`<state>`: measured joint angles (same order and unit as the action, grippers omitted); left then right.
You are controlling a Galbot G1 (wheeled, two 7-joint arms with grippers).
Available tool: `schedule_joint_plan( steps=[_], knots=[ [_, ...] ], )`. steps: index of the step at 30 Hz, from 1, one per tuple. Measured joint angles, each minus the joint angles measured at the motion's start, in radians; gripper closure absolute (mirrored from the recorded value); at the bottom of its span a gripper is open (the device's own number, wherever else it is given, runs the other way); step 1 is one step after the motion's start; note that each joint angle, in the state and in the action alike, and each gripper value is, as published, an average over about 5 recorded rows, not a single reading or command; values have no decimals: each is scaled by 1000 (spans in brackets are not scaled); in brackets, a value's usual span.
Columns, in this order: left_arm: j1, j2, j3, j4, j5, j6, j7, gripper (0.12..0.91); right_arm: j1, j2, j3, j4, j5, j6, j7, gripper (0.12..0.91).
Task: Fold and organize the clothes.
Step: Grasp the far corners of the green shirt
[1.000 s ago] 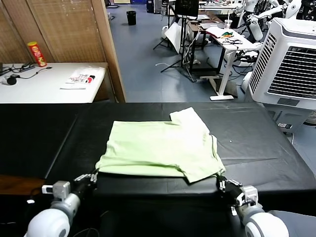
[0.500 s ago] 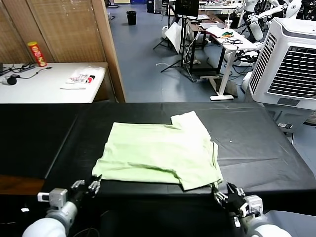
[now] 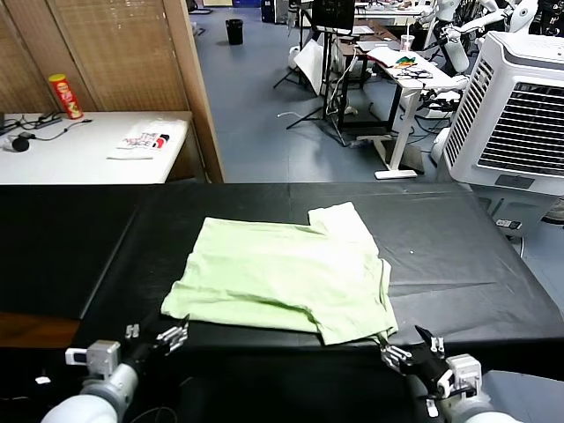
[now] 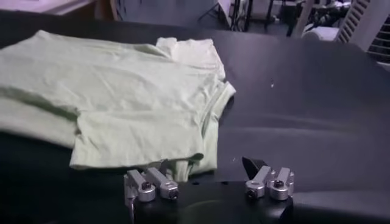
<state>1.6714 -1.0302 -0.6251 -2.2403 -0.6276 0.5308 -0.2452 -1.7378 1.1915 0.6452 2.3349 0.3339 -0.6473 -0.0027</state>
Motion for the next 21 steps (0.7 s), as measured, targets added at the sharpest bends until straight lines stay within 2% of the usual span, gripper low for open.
schedule_joint_plan(
  steps=[3,5,14,17,21],
  knots=[
    [-10,-5,-1,8,1,-4,-1,232,-3,0,-8,-7,-22,7,-14,235],
    [-12,-7,-1,12,2,-8,-1,232,-2,0,-14,-13,-35,12,-21,275],
    [-20,-9,-1,24,4,-15,3,232,11,6,-40,-53,-75,16,-32,651],
    [-21,-9,-2,24,4,-16,3,232,13,8,-43,-71,-78,17,-32,724],
    [-21,-8,-4,25,4,-18,4,232,18,7,-44,-84,-81,20,-33,755]
  ],
)
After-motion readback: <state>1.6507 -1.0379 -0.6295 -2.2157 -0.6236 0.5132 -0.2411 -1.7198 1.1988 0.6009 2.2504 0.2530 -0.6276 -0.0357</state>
